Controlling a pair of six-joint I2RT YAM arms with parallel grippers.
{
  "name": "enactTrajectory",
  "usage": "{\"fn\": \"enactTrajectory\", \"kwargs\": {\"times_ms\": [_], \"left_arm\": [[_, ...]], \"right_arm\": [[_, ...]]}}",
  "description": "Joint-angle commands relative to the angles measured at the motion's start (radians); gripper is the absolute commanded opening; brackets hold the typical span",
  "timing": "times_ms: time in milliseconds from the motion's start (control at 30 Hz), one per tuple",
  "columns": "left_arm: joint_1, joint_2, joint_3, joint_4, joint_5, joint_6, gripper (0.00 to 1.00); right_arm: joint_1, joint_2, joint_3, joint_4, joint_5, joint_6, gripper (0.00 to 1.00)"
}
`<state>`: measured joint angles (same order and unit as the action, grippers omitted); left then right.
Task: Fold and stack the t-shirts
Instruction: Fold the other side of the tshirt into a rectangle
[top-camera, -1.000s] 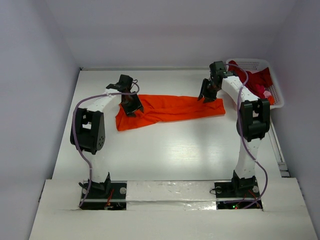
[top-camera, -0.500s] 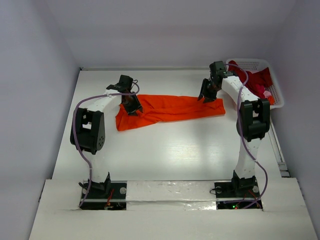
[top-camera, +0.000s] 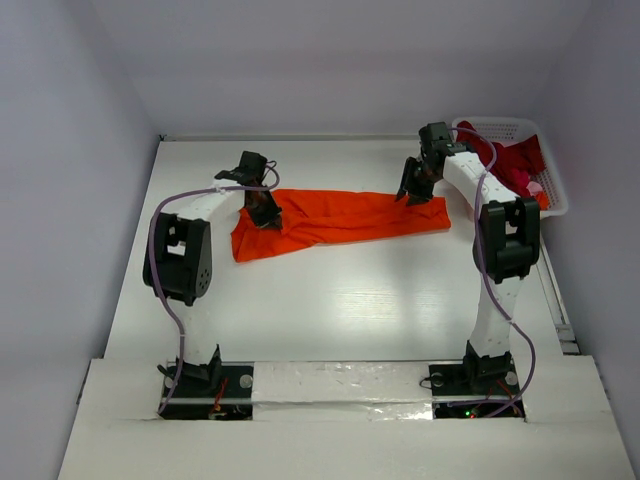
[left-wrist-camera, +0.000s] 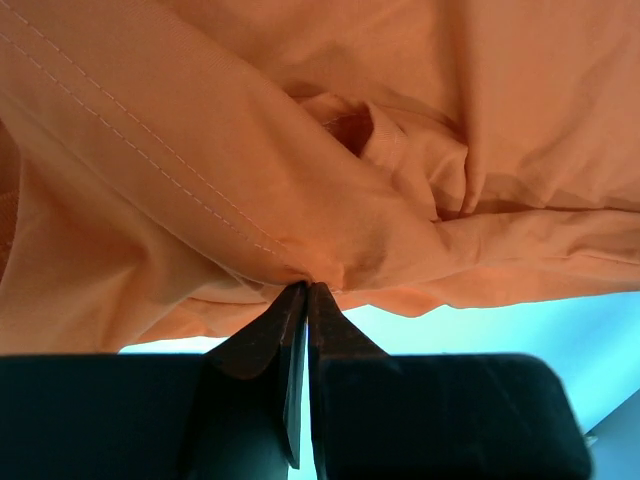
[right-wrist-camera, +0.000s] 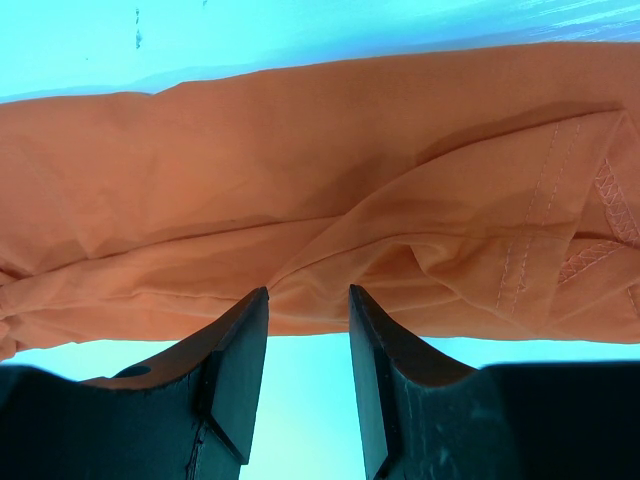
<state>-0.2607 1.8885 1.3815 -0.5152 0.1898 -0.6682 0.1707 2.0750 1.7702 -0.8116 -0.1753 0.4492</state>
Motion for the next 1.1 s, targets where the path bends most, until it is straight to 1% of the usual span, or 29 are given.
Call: {"fn": "enactTrajectory", "kwargs": {"times_ms": [0,100,267,533,633,967,1067], "left_arm": [[0.001,-0.003,0.034,-0.012,-0.013,-0.001,0.0],[0.001,0.012,0.068,-0.028,-0.024,0.002,0.0],[0.037,0.058,0.116,-0.029,-0.026,0.001,0.0],[0.106,0.153,0.247,-0.051,-0.024,-0.001,0.0],[0.127,0.172,0.271,-0.046,-0.004,-0.008,0.0],[0.136,0.222,0.32,-0.04,0.034,-0.014,0.0],[0.146,0.23,0.327,-0.037,0.034,-0.016,0.0]], "right_arm": [[0.007,-0.023,0.018,0.006,0.013,0.006,0.44],[0.007,-0.024,0.014,0.011,0.008,0.009,0.43],[0.007,-0.033,0.014,0.014,-0.004,0.013,0.44],[0.007,-0.047,0.003,0.008,0.007,-0.001,0.43],[0.007,-0.056,-0.011,0.014,0.01,-0.001,0.43],[0.016,-0.058,-0.06,0.037,-0.004,0.006,0.43],[0.016,-0.091,-0.087,0.049,0.037,0.005,0.43]]}}
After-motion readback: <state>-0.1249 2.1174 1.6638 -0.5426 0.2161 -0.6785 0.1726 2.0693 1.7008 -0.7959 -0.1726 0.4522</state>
